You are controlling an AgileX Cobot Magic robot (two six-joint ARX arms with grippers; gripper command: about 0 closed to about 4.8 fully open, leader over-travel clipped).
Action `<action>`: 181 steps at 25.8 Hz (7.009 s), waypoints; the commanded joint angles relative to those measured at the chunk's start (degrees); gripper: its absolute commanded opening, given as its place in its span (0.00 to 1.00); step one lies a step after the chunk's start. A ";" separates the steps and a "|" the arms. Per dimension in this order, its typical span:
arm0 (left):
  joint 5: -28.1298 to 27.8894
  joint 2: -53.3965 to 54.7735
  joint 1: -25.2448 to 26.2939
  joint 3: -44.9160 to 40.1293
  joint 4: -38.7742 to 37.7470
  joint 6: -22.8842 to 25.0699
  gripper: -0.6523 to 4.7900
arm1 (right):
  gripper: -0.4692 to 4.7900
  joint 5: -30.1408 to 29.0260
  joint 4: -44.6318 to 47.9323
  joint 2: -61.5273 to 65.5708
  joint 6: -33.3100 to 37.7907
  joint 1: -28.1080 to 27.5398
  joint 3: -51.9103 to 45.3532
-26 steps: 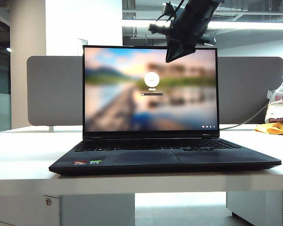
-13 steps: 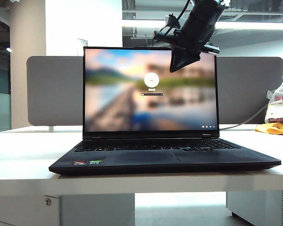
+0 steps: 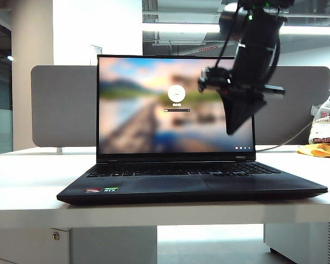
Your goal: Open the lid of the laptop and use the keypad to enter the password "123".
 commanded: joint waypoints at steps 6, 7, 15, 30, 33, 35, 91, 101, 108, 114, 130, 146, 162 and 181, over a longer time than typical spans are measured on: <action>0.57 0.02 0.00 0.15 0.98 -0.11 0.11 | 0.08 1.01 3.28 -0.26 -0.13 -1.40 -5.25; 0.57 0.02 0.00 0.15 1.01 -0.11 0.11 | 0.08 1.01 3.32 -0.26 -0.11 -1.97 -5.31; 0.55 0.09 0.00 0.15 1.84 -0.11 0.11 | 0.08 -1.38 2.51 1.66 -0.09 -3.39 -5.40; 0.55 0.39 0.00 0.15 1.84 -0.11 0.11 | 0.08 -3.13 2.14 5.66 0.35 -3.39 -5.38; 0.52 0.39 0.00 0.15 1.84 -0.09 0.11 | 0.08 -2.80 2.99 4.00 0.28 -3.41 -5.22; 0.55 0.39 0.00 0.15 1.84 -0.02 0.11 | 0.08 -2.34 4.66 1.60 0.04 -3.41 -5.22; 0.33 0.39 0.00 0.15 1.36 0.07 0.11 | 0.08 2.51 0.68 5.22 -1.60 -5.88 -5.66; 0.35 0.39 0.00 0.15 0.66 0.09 0.11 | 0.08 3.37 3.52 -0.46 -1.81 -5.92 -5.57; -0.26 -0.07 0.00 0.15 0.09 0.07 0.11 | 0.08 3.56 -2.62 -1.49 -3.17 -6.51 -5.90; -15.26 -8.92 0.00 0.13 0.04 0.07 0.11 | 0.08 -1.05 0.98 -7.82 -2.01 -6.32 -8.55; -29.00 -19.28 0.02 -0.11 -9.31 1.36 0.11 | 0.08 -0.48 18.01 -58.73 4.39 -2.10 -50.93; -29.03 -19.39 0.02 -0.11 -9.51 1.14 0.11 | 0.08 -0.39 15.78 -59.95 4.42 -2.08 -50.95; -29.03 -19.39 0.02 -0.11 -9.51 1.14 0.11 | 0.08 3.34 32.76 -78.31 2.95 -15.41 -61.83; -29.03 -19.39 0.02 -0.09 -9.49 1.14 0.11 | 0.08 3.21 43.19 -102.12 3.15 -22.91 -84.65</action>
